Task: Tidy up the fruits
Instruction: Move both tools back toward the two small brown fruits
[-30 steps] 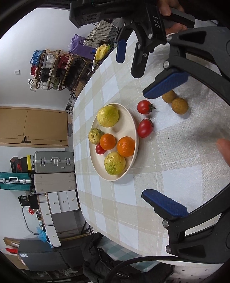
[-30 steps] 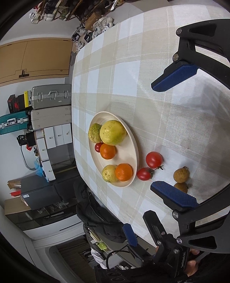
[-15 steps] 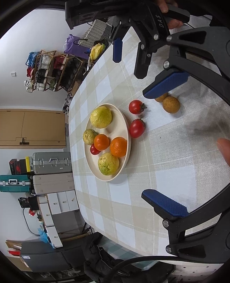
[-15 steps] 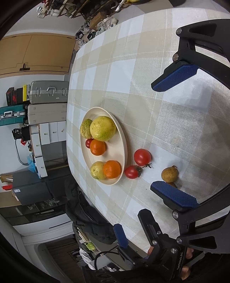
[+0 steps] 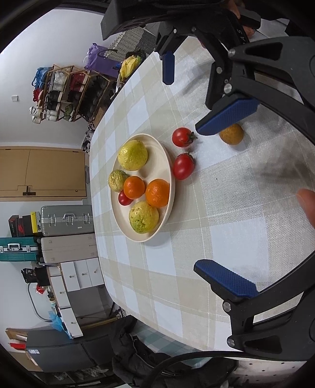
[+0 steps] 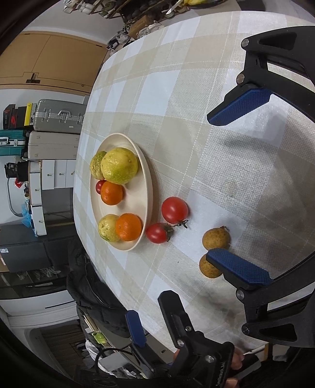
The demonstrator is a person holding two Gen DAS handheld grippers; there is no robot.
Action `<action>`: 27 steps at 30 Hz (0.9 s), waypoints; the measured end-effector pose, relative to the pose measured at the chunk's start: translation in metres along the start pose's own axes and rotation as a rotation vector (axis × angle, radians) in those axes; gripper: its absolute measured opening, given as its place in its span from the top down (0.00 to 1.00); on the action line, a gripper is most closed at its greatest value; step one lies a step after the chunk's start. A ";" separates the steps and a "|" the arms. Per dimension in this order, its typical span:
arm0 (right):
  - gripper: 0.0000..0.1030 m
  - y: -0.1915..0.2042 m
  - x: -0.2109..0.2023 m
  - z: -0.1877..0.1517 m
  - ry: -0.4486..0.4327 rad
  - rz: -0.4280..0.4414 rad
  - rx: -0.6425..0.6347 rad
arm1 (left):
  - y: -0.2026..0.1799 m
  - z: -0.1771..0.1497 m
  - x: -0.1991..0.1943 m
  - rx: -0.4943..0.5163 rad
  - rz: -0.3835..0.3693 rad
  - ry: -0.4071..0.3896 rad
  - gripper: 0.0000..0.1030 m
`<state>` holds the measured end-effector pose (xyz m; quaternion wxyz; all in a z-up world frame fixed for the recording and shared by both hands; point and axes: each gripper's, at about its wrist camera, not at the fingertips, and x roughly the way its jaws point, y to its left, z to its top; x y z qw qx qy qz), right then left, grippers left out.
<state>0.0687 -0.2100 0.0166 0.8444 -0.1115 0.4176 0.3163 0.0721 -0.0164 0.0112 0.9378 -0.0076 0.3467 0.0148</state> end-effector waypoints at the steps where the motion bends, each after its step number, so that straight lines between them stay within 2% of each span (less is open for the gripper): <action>1: 0.00 0.001 0.001 0.000 0.003 0.002 -0.006 | 0.001 0.000 0.001 -0.003 0.000 0.003 0.01; 7: 0.00 0.008 0.007 -0.003 0.041 -0.013 -0.049 | 0.003 -0.001 0.004 -0.008 -0.001 0.019 0.01; 17: 0.00 0.014 0.021 -0.007 0.095 -0.033 -0.048 | 0.003 -0.003 0.010 -0.009 0.001 0.037 0.01; 27: 0.00 0.016 0.027 -0.005 0.104 -0.045 -0.020 | 0.008 -0.004 0.017 -0.035 0.007 0.057 0.01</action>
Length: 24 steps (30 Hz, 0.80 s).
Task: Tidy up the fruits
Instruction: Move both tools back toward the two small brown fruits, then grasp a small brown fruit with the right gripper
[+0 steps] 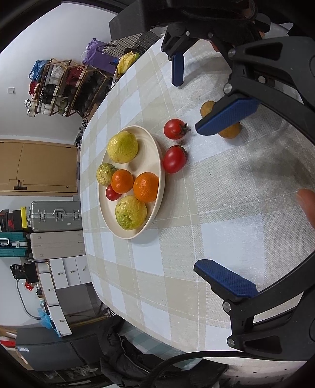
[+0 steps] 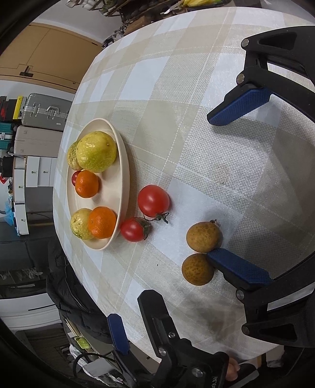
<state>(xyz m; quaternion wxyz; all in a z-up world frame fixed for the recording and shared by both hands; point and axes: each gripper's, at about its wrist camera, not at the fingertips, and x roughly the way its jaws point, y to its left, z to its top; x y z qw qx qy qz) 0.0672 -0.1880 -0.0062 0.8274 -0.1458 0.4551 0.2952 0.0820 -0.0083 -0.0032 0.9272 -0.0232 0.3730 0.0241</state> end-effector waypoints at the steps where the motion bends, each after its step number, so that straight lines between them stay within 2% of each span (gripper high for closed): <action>1: 0.00 0.000 0.001 0.001 0.001 -0.001 0.002 | 0.001 0.000 0.000 -0.002 0.000 0.002 0.01; 12: 0.01 0.004 0.000 0.000 -0.005 0.018 -0.017 | 0.000 -0.001 0.001 -0.004 0.001 0.008 0.01; 20: 0.22 0.012 -0.006 -0.001 -0.028 0.054 -0.061 | 0.002 -0.001 0.003 -0.008 0.000 0.009 0.01; 22: 0.38 0.015 -0.009 -0.002 -0.042 0.068 -0.080 | 0.002 -0.001 0.003 -0.009 0.000 0.010 0.01; 24: 0.45 0.016 -0.010 -0.002 -0.049 0.074 -0.085 | 0.002 0.000 0.003 -0.010 0.000 0.013 0.01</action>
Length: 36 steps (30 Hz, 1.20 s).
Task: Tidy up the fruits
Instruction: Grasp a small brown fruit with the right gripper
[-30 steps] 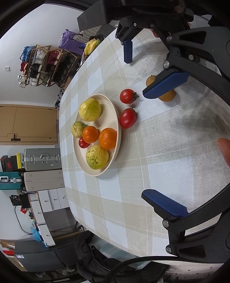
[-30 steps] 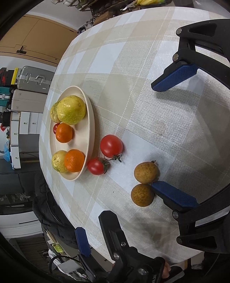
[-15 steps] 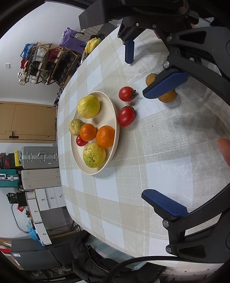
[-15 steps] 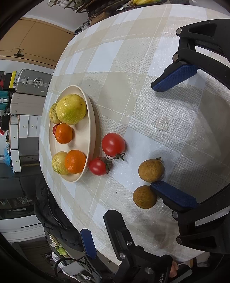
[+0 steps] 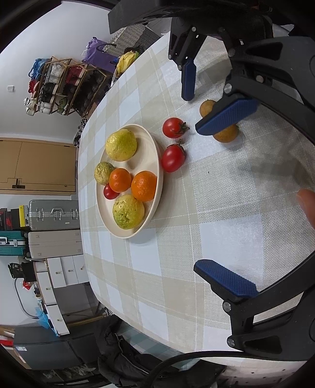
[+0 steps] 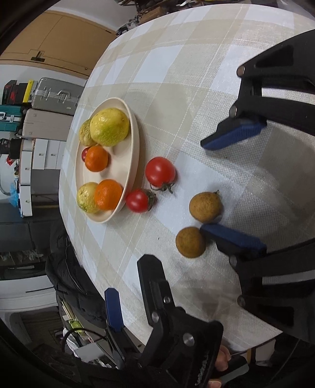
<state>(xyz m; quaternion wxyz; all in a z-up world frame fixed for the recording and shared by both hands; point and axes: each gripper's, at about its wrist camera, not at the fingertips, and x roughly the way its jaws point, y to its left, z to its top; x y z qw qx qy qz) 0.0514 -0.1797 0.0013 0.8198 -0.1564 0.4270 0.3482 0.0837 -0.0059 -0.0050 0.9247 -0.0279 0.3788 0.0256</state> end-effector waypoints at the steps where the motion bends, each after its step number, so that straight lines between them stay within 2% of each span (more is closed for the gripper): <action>1: 0.47 0.000 0.000 0.000 -0.002 0.002 0.000 | 0.000 0.000 0.000 0.000 0.000 0.000 0.01; 3: 0.50 0.000 -0.001 -0.002 -0.007 0.005 -0.002 | 0.000 0.001 0.000 0.000 -0.002 -0.001 0.01; 4: 0.56 0.000 -0.002 -0.002 -0.010 0.008 -0.004 | 0.000 0.001 0.000 0.000 -0.003 -0.002 0.01; 7: 0.63 -0.001 -0.003 -0.003 -0.011 0.021 -0.005 | -0.001 0.001 -0.002 0.002 -0.003 -0.006 0.01; 15: 0.73 0.000 -0.004 -0.003 -0.016 0.054 -0.010 | -0.002 0.000 -0.002 0.004 -0.006 0.001 0.01; 36: 0.75 -0.021 -0.015 0.000 -0.055 0.042 0.054 | -0.019 -0.008 0.007 0.040 -0.052 0.049 0.01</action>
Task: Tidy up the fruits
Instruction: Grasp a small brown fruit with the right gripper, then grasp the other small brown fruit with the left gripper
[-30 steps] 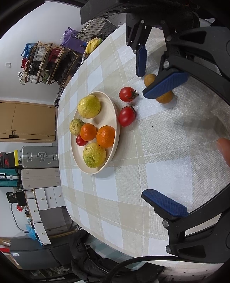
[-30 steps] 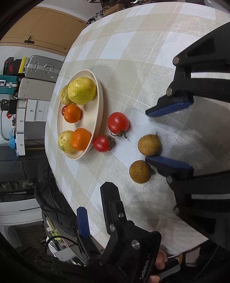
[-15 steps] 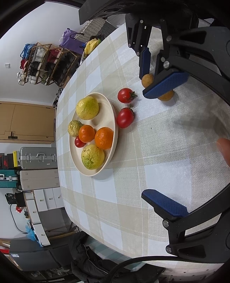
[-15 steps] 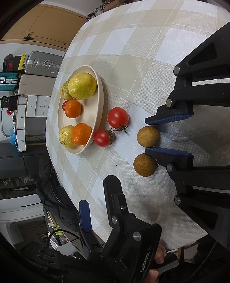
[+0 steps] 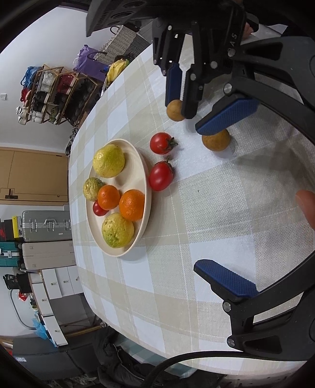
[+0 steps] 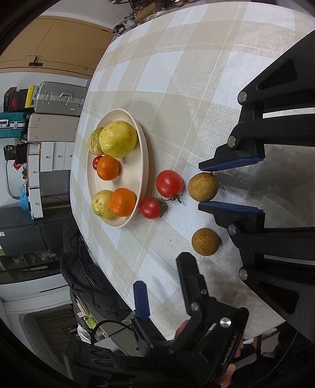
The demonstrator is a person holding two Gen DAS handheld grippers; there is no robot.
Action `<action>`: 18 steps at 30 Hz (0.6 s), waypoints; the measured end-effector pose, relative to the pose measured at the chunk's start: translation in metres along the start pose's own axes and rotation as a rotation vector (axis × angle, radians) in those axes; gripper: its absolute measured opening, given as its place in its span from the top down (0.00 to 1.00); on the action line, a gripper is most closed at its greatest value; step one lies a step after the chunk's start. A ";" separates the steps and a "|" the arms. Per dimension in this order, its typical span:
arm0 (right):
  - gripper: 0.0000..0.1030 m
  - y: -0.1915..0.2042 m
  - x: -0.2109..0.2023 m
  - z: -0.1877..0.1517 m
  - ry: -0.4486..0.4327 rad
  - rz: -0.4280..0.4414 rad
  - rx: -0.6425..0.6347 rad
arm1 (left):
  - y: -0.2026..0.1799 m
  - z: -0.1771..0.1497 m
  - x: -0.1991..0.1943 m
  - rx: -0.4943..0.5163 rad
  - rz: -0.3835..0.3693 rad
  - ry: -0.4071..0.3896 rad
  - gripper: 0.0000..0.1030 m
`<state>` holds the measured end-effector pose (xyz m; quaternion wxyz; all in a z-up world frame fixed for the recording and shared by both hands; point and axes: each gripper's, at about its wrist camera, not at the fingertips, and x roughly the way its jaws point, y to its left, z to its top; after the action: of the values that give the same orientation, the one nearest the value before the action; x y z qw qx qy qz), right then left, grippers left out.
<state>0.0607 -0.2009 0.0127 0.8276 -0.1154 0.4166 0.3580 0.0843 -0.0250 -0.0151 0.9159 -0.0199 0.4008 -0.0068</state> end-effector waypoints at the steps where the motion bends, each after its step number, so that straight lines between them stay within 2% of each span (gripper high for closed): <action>1: 0.75 0.000 0.000 0.000 -0.001 -0.001 0.000 | -0.002 -0.001 0.001 0.007 -0.001 0.004 0.01; 13: 0.75 -0.003 -0.001 0.001 0.001 -0.002 0.003 | -0.023 -0.010 0.014 0.094 -0.028 0.074 0.01; 18: 0.75 -0.002 -0.001 0.000 0.000 -0.003 0.003 | -0.027 -0.012 0.019 0.117 -0.048 0.097 0.06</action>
<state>0.0620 -0.2031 0.0136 0.8283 -0.1148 0.4168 0.3564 0.0887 -0.0532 -0.0359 0.8945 0.0243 0.4432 -0.0533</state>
